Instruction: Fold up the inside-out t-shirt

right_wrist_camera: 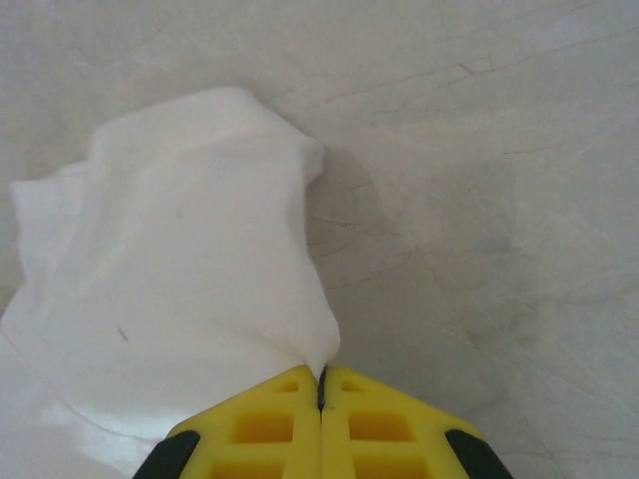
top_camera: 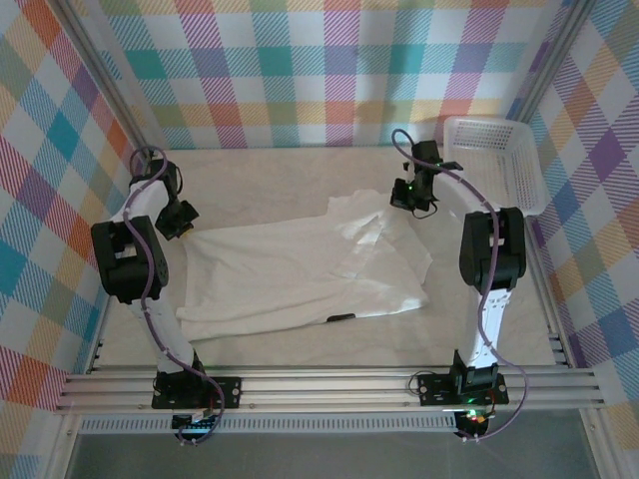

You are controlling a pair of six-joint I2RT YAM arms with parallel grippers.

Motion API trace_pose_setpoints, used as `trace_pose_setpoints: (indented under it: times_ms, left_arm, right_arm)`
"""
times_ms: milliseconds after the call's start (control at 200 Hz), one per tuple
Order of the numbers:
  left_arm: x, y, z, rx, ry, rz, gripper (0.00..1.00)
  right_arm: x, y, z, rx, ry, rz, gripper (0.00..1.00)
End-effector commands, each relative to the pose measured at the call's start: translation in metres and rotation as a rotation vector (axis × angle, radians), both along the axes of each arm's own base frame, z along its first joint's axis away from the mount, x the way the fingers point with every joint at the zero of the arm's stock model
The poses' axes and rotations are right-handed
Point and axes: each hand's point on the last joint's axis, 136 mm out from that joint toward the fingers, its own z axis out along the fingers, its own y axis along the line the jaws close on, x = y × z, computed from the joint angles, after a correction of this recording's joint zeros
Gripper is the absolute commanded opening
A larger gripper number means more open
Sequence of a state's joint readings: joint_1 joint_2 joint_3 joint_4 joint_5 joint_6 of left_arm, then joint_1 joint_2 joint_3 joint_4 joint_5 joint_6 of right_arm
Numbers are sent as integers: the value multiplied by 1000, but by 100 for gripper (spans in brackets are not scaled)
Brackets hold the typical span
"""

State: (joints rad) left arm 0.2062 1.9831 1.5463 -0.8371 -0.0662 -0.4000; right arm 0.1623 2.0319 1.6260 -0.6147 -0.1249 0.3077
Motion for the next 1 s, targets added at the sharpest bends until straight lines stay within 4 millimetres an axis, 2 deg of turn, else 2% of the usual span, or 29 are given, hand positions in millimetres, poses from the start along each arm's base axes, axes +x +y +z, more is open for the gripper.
trace_pose_setpoints:
  times_ms: [0, 70, 215, 285, 365, 510, 600, 685, 760, 845, 915, 995]
  left_arm:
    - [-27, 4, 37, 6, -46, 71, 0]
    - [-44, -5, 31, -28, -48, 98, 0]
    - [-74, -24, 2, -96, -14, 118, 0]
    - [-83, -29, -7, -109, 19, 104, 0]
    - [-91, -29, -7, -97, 42, 92, 0]
    - [-89, -19, 9, -36, 21, 87, 0]
    - [-90, -19, 15, -30, 9, 90, 0]
    - [-103, -20, 10, -29, 17, 119, 0]
    - [-119, -24, -4, -40, 33, 142, 0]
    - [-126, -35, -23, -79, 37, 131, 0]
    - [-121, -45, -31, -133, 25, 106, 17]
    - [-106, -51, -22, -176, -35, 79, 35]
  right_arm:
    - [-8, -10, 39, 10, -65, -35, 1]
    - [-21, -15, 24, -8, -31, -45, 1]
    - [-48, -23, -13, -42, 57, -54, 1]
    - [-54, -29, -18, -75, 80, -59, 1]
    - [-54, -30, -8, -84, 69, -50, 1]
    - [-49, -31, 21, -78, 2, -57, 2]
    - [-55, -36, 24, -89, -3, -86, 3]
    - [-71, -45, 4, -110, 34, -127, 5]
    - [-94, -46, -27, -104, 111, -142, 7]
    - [-116, -47, -58, -102, 189, -151, 11]
    - [-123, -44, -65, -93, 217, -134, 16]
    - [-117, -38, -47, -69, 195, -92, 30]
